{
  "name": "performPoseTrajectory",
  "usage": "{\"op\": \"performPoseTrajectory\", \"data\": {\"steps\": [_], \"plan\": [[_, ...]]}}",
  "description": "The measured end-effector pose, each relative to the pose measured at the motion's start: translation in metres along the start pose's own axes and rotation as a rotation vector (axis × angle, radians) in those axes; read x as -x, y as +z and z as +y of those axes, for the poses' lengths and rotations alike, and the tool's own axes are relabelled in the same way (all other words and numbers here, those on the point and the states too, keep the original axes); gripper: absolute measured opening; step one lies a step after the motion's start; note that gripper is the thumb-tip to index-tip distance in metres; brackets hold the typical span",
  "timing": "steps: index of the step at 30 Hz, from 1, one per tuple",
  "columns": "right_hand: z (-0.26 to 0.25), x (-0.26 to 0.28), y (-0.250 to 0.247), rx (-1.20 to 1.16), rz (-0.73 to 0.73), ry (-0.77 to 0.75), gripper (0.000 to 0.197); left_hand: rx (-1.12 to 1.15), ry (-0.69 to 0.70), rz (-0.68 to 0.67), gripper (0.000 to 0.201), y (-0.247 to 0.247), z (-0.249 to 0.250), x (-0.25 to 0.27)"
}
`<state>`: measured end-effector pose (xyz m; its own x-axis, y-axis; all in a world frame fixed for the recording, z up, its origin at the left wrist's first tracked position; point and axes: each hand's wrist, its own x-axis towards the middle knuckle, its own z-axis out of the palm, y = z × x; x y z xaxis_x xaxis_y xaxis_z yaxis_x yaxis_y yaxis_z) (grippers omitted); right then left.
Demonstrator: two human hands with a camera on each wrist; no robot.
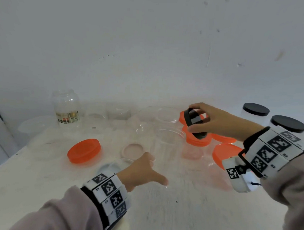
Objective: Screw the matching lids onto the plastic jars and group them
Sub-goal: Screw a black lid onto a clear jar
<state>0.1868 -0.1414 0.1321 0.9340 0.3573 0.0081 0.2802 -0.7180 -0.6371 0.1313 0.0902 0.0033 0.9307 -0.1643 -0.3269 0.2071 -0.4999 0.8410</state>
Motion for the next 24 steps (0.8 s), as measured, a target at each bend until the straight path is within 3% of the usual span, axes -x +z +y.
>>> {"op": "performPoseTrajectory", "data": {"steps": [8, 16, 19, 24], "plan": [[-0.013, 0.009, 0.003, 0.149, -0.082, -0.064, 0.078, -0.138, 0.046, 0.03, 0.096, 0.018, 0.008, -0.01], [-0.027, 0.007, 0.004, 0.268, -0.187, -0.087, 0.077, -0.076, 0.055, -0.017, 0.104, 0.016, 0.005, -0.014], [-0.032, 0.003, 0.004, 0.33, -0.251, -0.095, 0.079, 0.027, 0.166, -0.03, 0.107, 0.013, 0.009, -0.013], [-0.046, -0.007, 0.007, 0.455, -0.36, -0.108, 0.081, 0.17, 0.381, 0.094, 0.084, 0.01, 0.025, -0.007]]}}
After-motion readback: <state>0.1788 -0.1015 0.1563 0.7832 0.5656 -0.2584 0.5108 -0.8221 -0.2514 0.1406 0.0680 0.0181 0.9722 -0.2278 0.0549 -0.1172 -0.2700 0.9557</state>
